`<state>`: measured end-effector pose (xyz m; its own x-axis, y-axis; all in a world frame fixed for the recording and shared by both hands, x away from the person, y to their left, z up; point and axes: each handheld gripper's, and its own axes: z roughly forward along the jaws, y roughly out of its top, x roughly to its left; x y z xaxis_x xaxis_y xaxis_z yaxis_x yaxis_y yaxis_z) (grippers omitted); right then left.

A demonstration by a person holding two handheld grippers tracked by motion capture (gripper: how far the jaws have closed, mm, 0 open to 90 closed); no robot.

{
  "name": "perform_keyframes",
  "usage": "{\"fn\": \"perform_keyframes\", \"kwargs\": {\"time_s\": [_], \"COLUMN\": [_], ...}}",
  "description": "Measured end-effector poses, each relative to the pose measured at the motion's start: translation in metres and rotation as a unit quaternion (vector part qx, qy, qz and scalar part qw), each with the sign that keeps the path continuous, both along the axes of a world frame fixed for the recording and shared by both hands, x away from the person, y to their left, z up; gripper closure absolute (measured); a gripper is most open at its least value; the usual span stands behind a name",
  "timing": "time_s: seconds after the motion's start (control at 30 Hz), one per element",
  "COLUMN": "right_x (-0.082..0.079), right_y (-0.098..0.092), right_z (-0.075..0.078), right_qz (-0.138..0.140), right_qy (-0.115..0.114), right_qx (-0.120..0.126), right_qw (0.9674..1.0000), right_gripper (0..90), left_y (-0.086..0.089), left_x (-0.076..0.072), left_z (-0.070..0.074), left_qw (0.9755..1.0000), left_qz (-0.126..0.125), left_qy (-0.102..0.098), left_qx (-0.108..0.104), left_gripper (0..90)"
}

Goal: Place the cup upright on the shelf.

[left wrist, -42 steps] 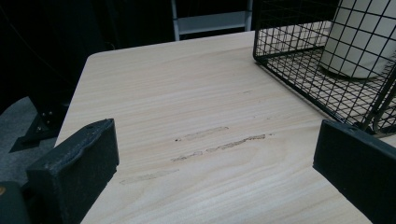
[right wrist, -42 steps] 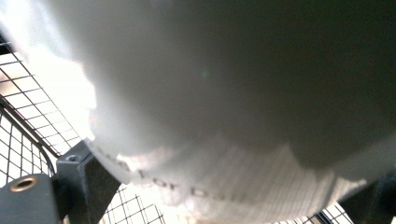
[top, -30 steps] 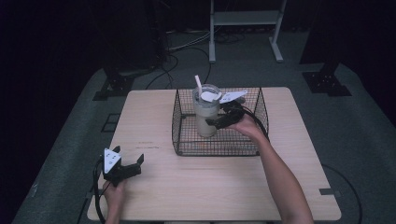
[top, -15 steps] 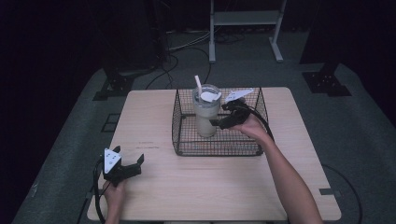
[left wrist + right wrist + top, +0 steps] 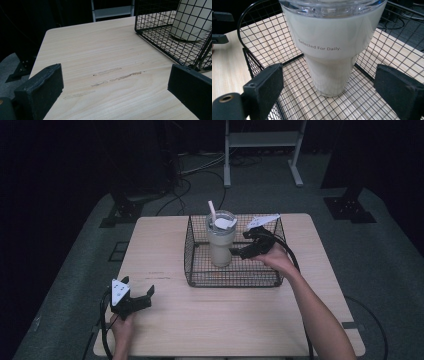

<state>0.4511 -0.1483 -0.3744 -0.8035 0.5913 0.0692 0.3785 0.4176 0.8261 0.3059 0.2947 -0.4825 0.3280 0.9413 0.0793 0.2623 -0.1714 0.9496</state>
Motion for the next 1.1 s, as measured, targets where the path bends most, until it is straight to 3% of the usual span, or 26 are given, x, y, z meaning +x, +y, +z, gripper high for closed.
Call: {"fn": "perform_keyframes", "kwargs": {"time_s": [0.57,1.1], "right_x": [-0.022,-0.042], "right_y": [-0.013,-0.030], "right_z": [0.018,0.020], "right_qz": [0.005,0.010], "right_qy": [-0.008,-0.009], "right_qx": [0.006,0.010], "right_qw": [0.9999,0.9999], "right_gripper": [8.8,8.7], "left_y": [0.000,0.000], "left_x": [0.000,0.000], "left_z": [0.000,0.000], "left_qw": [1.0000,1.0000], "left_qz": [-0.001,0.001], "left_qy": [0.000,-0.001], "left_qx": [0.003,0.001], "left_gripper": [0.0,0.0]}}
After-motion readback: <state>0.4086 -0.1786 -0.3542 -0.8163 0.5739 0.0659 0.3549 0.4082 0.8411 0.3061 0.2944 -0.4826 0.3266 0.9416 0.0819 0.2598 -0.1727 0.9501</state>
